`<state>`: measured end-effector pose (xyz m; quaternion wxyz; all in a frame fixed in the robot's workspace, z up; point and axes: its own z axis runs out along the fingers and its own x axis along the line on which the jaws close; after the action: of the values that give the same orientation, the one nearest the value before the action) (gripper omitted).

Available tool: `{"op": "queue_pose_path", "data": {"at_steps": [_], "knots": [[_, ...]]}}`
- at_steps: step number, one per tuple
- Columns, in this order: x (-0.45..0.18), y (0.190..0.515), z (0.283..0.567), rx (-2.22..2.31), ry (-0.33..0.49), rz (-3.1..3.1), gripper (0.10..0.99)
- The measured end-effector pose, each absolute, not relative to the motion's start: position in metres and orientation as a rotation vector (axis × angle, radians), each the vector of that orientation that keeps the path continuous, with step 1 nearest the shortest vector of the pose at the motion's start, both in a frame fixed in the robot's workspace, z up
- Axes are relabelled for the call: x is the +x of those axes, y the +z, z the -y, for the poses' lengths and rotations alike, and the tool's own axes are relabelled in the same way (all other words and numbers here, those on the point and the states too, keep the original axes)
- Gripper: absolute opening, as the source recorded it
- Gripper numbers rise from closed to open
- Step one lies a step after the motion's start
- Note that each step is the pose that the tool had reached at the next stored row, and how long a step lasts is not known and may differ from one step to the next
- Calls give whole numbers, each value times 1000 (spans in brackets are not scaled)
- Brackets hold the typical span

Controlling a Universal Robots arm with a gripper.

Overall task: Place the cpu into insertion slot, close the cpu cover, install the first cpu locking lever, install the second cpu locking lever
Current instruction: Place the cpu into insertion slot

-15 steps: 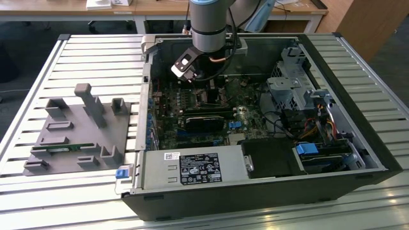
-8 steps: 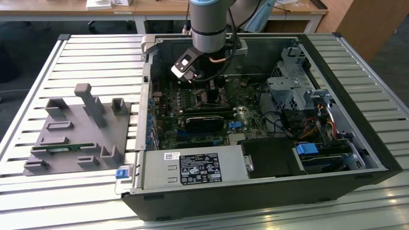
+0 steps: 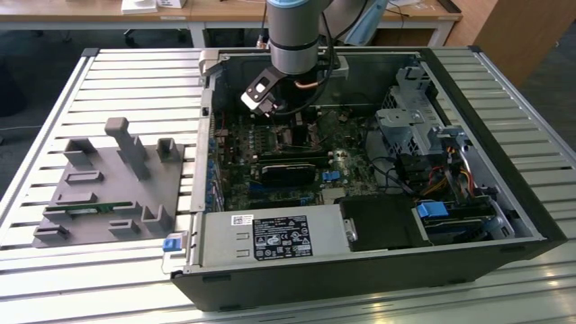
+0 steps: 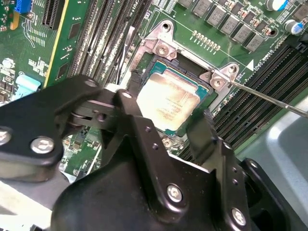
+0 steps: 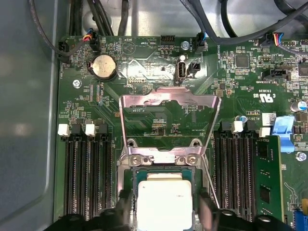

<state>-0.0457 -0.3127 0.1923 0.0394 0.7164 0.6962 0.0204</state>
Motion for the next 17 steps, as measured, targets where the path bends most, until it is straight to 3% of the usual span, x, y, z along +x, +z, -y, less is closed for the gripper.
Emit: {"op": "queue_pose_path", "data": {"at_steps": [1, 2, 11, 14, 15, 17], "knots": [[-46, 192, 313, 2196, 62, -2134, 608], [-46, 192, 313, 2196, 62, -2134, 671], [-46, 201, 313, 2196, 61, -2134, 659], [-45, 205, 313, 2197, 59, -2136, 533], [-44, 205, 313, 2199, 56, -2138, 533], [-43, 206, 313, 2203, 46, -2142, 416]]}}
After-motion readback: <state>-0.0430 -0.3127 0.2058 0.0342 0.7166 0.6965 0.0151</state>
